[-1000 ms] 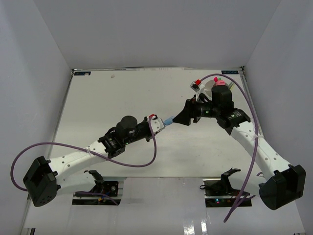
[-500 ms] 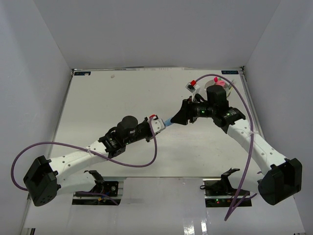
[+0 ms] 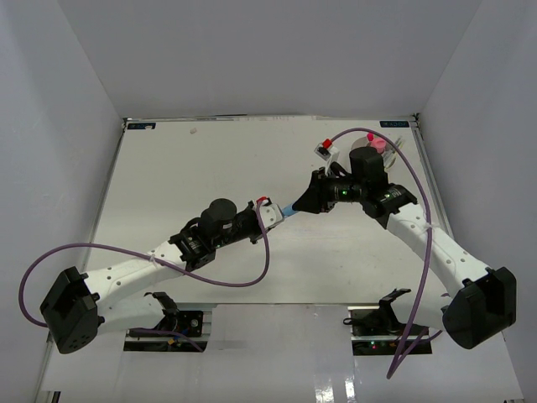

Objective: Sort the stationery into containers
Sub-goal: Close the pen cap on the pen.

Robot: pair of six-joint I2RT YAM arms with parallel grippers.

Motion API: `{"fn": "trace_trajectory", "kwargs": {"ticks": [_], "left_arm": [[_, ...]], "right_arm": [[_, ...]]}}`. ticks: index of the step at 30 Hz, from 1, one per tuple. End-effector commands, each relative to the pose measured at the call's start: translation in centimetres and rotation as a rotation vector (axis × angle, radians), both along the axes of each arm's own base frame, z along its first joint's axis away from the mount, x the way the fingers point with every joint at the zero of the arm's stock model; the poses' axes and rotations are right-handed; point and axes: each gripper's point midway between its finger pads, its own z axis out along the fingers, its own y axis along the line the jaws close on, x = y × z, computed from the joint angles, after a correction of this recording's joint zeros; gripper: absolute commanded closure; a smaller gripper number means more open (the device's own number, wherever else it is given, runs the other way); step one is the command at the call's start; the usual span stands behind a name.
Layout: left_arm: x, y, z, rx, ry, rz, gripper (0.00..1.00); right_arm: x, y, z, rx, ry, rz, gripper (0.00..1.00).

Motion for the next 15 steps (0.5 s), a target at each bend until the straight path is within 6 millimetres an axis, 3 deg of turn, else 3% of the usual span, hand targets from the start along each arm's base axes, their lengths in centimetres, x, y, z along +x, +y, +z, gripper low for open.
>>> {"fn": "trace_trajectory", "kwargs": {"ticks": [1, 5, 15], "left_arm": [[-0.2, -0.7, 2.4, -0.043, -0.028, -0.028, 0.7], [-0.3, -0.9, 2.5, -0.048, -0.025, -0.038, 0.7], [-0.7, -1.3, 2.4, -0.052, -0.007, -0.064, 0.73]], "right_arm": [[0.1, 0.4, 0.4, 0.008, -0.019, 0.004, 0.69], [0.0, 0.6, 0.2, 0.002, -0.016, 0.005, 0.81], [-0.8, 1.5, -0.7, -0.02, 0.01, 0.03, 0.85]]}}
